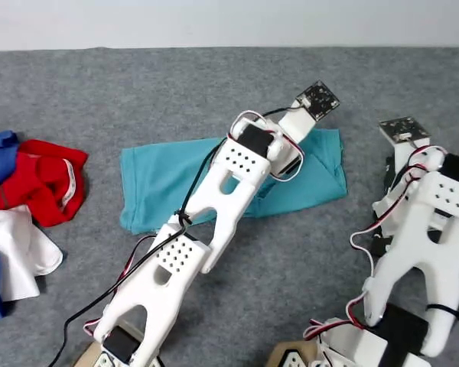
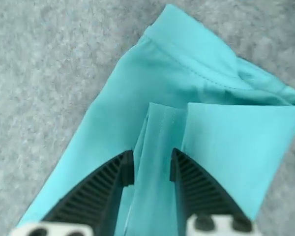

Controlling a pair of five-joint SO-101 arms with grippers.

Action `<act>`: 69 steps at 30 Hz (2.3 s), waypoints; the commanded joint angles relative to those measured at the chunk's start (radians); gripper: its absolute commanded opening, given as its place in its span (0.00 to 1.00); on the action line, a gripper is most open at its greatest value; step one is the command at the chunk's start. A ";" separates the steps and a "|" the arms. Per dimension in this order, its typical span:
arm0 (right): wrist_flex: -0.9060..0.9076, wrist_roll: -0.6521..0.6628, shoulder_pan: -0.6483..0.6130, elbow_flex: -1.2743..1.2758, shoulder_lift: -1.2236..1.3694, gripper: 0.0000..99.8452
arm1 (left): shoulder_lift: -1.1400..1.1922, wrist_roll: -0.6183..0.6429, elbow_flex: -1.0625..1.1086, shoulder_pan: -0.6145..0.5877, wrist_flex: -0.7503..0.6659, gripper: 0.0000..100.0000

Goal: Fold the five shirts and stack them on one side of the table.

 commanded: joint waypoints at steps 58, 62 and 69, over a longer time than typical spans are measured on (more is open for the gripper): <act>-0.048 -0.008 -0.010 -0.006 -0.041 0.01 | -0.058 0.008 -0.033 -0.044 0.417 0.09; -0.039 -0.009 -0.007 -0.006 -0.041 0.01 | -0.058 0.009 -0.147 -0.037 0.417 0.09; -0.038 -0.009 -0.007 -0.006 -0.045 0.01 | -0.058 0.123 -0.349 -0.058 0.419 0.17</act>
